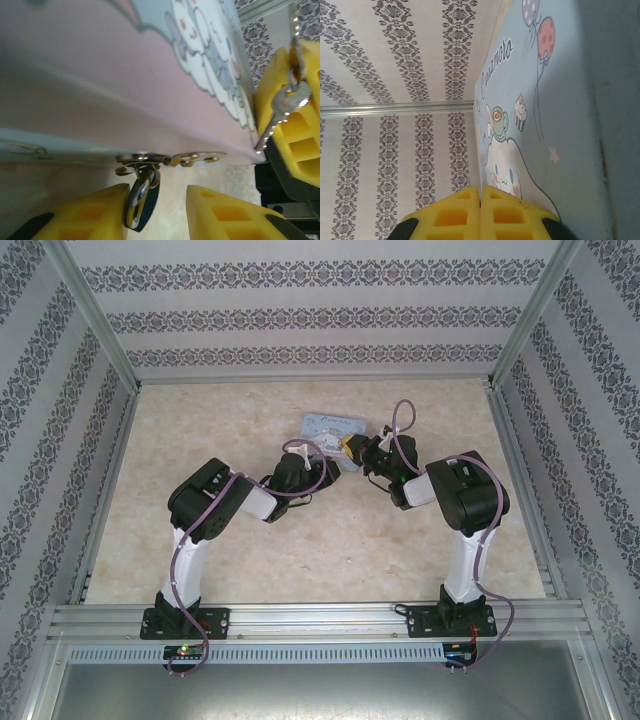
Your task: Unlock a padlock with a key
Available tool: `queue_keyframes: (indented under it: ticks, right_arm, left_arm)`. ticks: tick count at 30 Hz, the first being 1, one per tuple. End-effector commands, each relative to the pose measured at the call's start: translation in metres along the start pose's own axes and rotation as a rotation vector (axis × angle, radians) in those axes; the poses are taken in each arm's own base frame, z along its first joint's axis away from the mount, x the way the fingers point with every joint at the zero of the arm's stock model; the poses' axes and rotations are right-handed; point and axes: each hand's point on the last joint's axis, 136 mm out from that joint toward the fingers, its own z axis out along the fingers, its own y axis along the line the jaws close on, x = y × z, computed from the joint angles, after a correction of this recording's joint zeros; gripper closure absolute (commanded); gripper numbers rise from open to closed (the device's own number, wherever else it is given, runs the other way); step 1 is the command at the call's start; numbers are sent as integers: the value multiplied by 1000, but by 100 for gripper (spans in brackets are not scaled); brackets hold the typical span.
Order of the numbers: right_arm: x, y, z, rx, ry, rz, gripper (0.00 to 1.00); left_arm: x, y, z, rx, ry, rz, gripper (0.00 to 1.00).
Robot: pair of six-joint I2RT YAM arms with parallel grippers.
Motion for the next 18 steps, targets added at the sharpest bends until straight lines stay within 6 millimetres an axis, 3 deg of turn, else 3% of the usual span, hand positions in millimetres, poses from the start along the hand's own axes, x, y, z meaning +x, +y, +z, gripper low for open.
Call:
queue_keyframes:
  ticks: [1,9,18]
  right_arm:
    - [0,-24,-2,54,-14,27,100]
    - [-1,-19,-2,44,-15,26,100]
    - [-2,16,-19,-16,2,-23,100]
  left_arm:
    - [13,17,2,-95,50,17,70]
    - [13,19,4,-117,64,4,82]
    - [9,14,-1,-116,81,-61,97]
